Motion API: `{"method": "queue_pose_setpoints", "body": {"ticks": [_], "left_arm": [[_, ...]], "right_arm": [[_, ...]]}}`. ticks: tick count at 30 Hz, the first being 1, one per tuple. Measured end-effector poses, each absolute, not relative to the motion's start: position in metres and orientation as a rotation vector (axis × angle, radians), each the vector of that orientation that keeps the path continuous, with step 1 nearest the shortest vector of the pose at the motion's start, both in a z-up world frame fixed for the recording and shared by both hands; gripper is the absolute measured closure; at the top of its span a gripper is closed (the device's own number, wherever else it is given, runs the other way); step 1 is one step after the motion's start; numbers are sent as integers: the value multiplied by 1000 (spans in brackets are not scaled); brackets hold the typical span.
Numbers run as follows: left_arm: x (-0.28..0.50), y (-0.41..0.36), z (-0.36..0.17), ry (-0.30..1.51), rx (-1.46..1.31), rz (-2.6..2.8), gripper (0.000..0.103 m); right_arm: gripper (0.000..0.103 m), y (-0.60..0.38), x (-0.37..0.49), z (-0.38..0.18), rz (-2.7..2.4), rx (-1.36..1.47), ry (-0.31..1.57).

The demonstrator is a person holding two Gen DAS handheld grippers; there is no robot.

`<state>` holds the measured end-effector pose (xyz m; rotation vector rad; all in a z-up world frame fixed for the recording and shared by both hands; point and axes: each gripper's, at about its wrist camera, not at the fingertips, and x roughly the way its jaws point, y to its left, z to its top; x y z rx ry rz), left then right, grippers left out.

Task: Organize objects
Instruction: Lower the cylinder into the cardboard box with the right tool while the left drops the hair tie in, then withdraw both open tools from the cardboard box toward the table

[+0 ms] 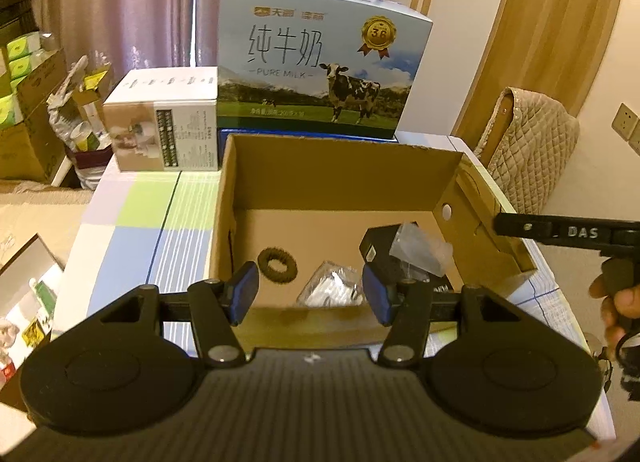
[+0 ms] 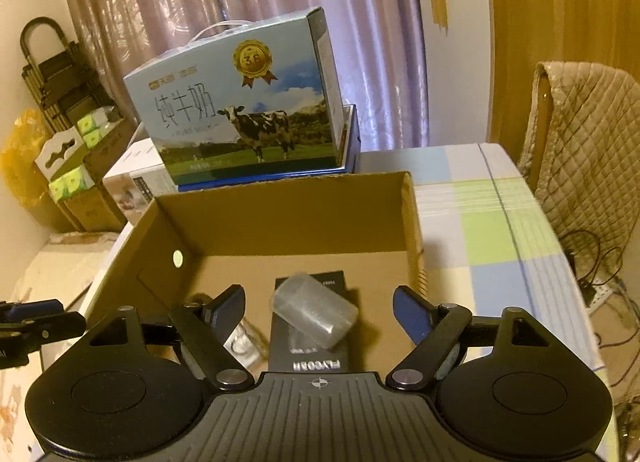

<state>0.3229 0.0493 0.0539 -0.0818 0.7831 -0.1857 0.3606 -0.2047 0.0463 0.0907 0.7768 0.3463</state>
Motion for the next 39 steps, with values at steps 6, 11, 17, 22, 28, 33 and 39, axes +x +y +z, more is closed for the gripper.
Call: {"method": "queue_pose_setpoints", "body": {"ticks": [6, 11, 17, 22, 28, 33, 39], "left_arm": [[278, 52, 58, 779, -82, -170, 46], [236, 47, 59, 776, -45, -166, 41], [189, 37, 57, 791, -7, -195, 30], [152, 24, 51, 809, 24, -239, 19], [123, 17, 45, 817, 37, -277, 10], [110, 18, 40, 828, 62, -280, 3], [107, 27, 38, 830, 49, -276, 1]], "right_arm": [[25, -217, 313, 64, 391, 52, 745], [25, -225, 262, 62, 444, 7, 740], [25, -243, 194, 41, 440, -5, 795], [25, -258, 144, 19, 419, 15, 855], [25, -261, 104, 12, 443, -30, 855], [25, -259, 91, 9, 480, -83, 843], [25, -252, 87, 12, 533, -127, 833]]}}
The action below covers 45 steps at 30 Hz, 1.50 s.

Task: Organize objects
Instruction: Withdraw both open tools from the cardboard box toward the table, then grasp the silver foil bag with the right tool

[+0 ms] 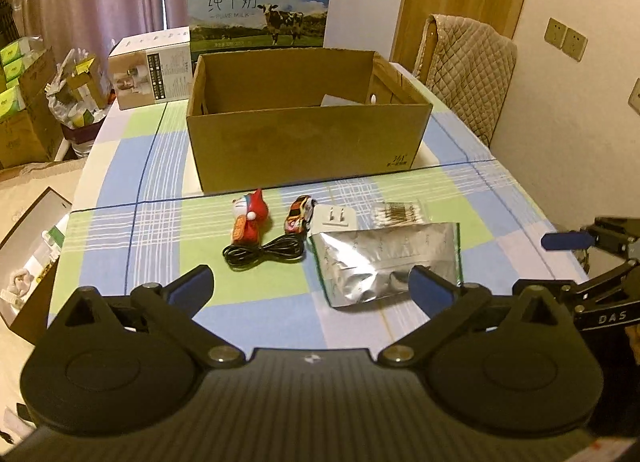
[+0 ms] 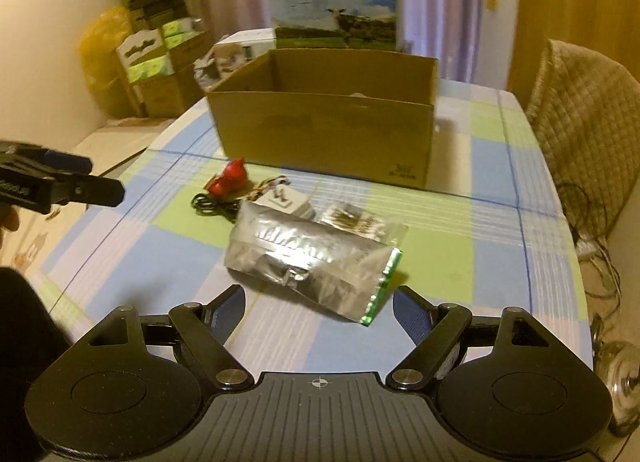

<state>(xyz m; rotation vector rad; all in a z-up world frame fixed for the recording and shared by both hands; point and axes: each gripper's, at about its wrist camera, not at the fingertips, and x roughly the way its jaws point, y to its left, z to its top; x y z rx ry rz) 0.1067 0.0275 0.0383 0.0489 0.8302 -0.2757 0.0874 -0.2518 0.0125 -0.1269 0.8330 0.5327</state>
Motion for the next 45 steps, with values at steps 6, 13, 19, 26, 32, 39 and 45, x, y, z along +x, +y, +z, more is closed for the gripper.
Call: {"method": "queue_pose_setpoints", "body": {"ticks": [6, 13, 19, 26, 32, 39, 45], "left_arm": [[113, 35, 37, 840, 93, -301, 1], [128, 41, 33, 849, 220, -397, 1], [143, 39, 17, 873, 333, -481, 1], [165, 41, -8, 913, 364, -507, 1], [180, 38, -24, 925, 399, -564, 1], [197, 38, -37, 942, 424, -606, 1], [207, 39, -47, 950, 462, -622, 2]], "right_arm": [[25, -231, 94, 15, 646, -251, 803], [24, -196, 106, -1, 850, -573, 772], [24, -171, 124, -23, 979, -823, 733], [22, -154, 154, -55, 1006, -937, 747], [17, -142, 175, -84, 1053, -1033, 800], [15, -131, 201, -100, 1068, -1027, 887], [27, -126, 220, -103, 1034, -950, 1008]]}}
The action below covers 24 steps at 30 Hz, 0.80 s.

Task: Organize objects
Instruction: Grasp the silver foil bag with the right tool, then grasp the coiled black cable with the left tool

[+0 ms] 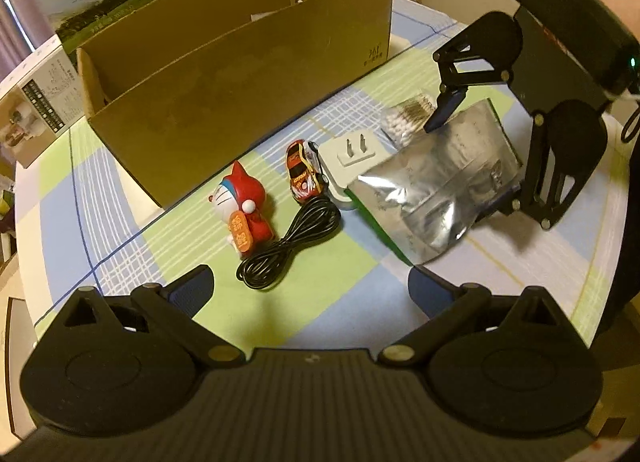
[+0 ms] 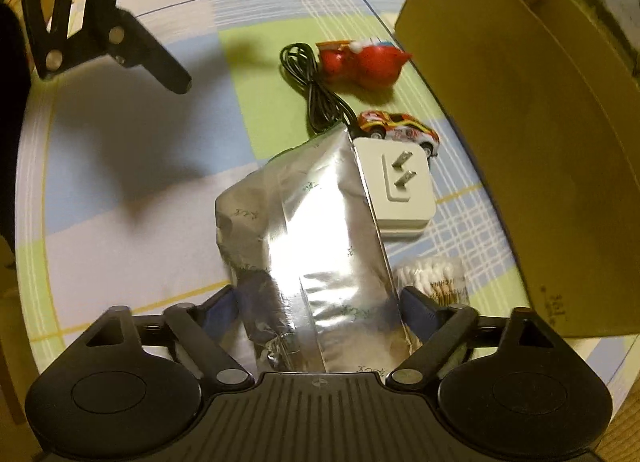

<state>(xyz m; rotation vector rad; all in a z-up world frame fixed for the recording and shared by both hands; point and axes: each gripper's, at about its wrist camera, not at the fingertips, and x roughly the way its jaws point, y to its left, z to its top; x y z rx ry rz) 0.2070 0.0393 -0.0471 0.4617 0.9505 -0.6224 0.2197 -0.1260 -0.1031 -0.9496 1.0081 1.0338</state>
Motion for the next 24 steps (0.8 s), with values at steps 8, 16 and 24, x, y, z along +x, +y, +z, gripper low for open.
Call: {"method": "queue_pose_setpoints", "body": {"ticks": [8, 16, 24], "left_arm": [[222, 38, -58, 945, 461, -701, 19], [240, 17, -73, 940, 563, -793, 36], [260, 5, -91, 1000, 550, -796, 40]], "right_arm": [[51, -131, 216, -96, 907, -797, 1083], [52, -160, 220, -88, 759, -561, 1151], [52, -182, 217, -85, 669, -403, 1170]]}}
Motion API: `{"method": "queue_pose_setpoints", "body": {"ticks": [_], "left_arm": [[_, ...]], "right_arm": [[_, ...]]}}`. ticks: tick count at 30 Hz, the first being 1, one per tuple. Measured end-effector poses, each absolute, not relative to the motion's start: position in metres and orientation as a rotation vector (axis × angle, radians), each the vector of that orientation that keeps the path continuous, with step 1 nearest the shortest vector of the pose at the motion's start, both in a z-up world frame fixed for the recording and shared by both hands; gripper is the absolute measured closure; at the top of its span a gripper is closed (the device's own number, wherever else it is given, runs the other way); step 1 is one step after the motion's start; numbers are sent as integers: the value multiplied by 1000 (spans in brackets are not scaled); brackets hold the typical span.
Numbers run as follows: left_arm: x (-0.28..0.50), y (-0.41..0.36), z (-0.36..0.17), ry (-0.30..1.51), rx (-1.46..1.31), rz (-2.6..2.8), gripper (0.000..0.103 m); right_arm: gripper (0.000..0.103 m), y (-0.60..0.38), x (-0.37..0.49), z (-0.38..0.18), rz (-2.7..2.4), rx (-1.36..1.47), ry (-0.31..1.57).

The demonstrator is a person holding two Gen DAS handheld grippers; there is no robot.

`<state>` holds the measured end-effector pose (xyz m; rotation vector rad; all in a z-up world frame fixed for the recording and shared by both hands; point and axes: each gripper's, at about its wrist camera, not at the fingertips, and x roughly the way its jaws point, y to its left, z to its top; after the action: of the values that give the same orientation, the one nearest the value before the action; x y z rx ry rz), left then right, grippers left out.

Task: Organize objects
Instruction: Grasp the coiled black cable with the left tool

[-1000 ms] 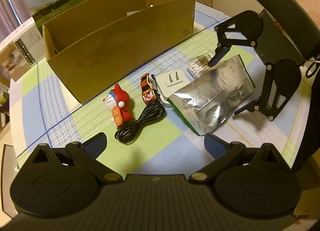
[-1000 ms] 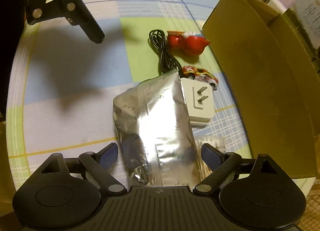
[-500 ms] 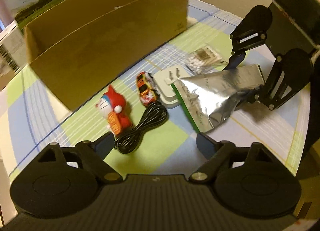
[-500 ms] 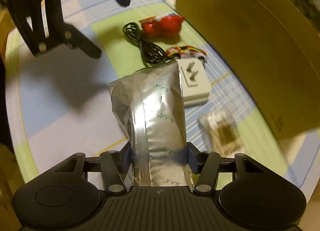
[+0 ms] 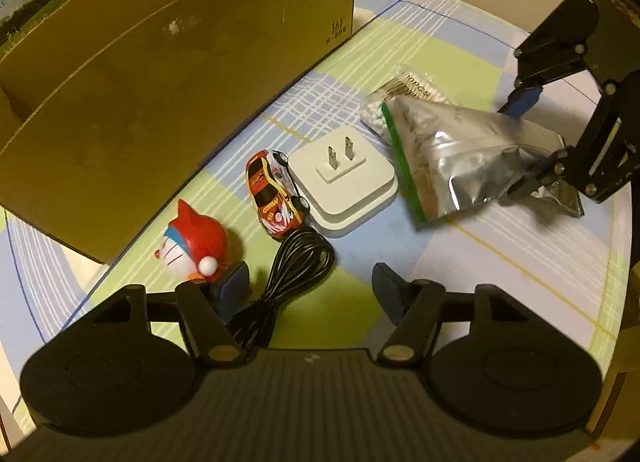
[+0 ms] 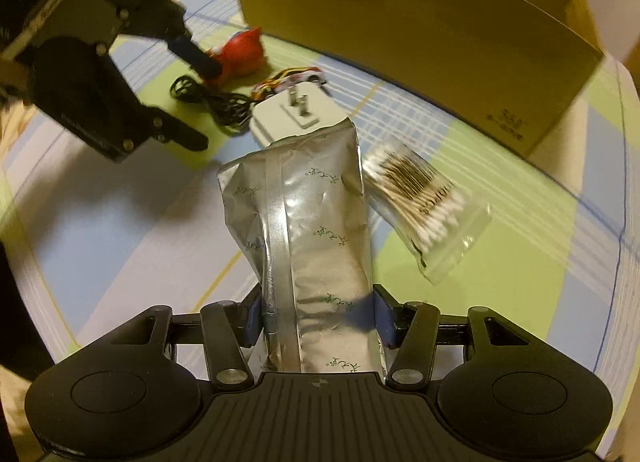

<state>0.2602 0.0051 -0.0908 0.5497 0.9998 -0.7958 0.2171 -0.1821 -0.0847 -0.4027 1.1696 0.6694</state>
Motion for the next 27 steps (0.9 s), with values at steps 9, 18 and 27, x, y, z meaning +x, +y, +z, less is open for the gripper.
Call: {"method": "queue_pose_setpoints", "body": {"ticks": [9, 18, 27], "left_arm": [[255, 2, -99, 1123, 466, -674, 69], [220, 12, -94, 1180, 267, -592, 72], [221, 17, -93, 1136, 171, -437, 82]], "right_arm": [[52, -189, 212, -85, 589, -294, 1178], [52, -197, 196, -79, 548, -182, 1185], [52, -197, 193, -81, 513, -113, 1180]]}}
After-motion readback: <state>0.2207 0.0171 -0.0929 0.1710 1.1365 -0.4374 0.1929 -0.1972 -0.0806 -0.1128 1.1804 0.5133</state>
